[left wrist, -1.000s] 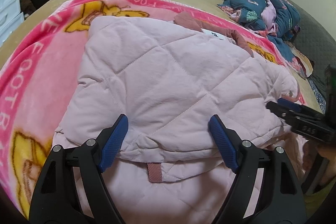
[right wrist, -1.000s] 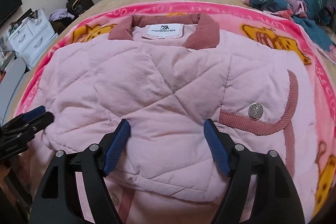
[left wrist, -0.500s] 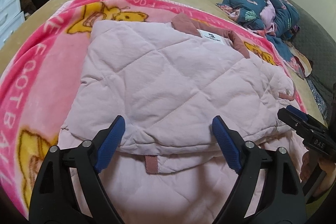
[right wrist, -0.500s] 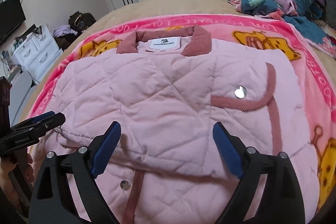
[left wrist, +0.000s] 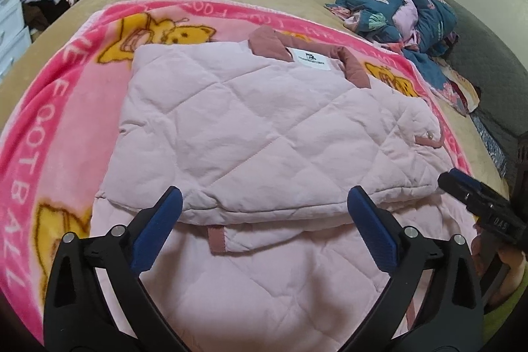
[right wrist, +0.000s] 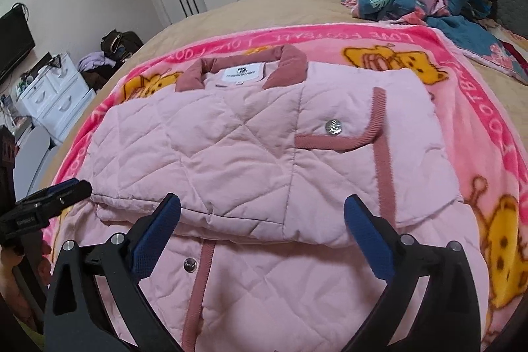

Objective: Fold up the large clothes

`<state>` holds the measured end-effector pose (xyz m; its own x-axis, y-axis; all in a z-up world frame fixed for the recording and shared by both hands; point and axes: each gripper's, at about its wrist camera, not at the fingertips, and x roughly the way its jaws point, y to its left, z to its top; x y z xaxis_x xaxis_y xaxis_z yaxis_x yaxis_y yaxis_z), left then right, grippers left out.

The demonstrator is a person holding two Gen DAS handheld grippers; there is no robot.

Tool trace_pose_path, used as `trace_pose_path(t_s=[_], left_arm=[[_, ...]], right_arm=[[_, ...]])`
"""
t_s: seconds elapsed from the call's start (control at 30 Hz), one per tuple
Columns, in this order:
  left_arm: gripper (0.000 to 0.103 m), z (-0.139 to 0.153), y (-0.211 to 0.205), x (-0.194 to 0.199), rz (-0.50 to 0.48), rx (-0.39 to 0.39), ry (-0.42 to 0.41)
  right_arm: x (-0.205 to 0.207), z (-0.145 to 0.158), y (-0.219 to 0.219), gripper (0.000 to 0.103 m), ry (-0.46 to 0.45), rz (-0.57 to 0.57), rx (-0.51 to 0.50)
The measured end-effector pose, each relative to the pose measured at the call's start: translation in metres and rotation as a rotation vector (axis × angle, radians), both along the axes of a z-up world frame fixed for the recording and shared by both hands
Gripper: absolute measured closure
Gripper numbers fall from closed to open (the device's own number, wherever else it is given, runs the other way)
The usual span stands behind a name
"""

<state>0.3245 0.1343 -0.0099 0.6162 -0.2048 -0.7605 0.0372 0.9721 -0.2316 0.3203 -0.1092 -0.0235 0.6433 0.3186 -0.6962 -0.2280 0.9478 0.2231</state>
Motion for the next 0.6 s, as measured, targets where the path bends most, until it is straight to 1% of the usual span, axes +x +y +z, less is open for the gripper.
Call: trace_pose_path(t_s=[0.23,0.47,0.6], left_arm=[[0.009,0.009,-0.004,-0.006,0.011,0.036,-0.013],[0.009,0.022,0.001,-0.016,0.022,0.02,-0.043],[0.009,0.027,0.004,-0.024,0.035,0.035,-0.049]], right_arm=[[-0.008,0.011,-0.005,0.004,-0.011,-0.017,0.008],[-0.019,0.024,-0.004,0.004,-0.037,-0.015,0.01],[-0.027,0.031,-0.002,0.004,-0.051,-0.015,0.009]])
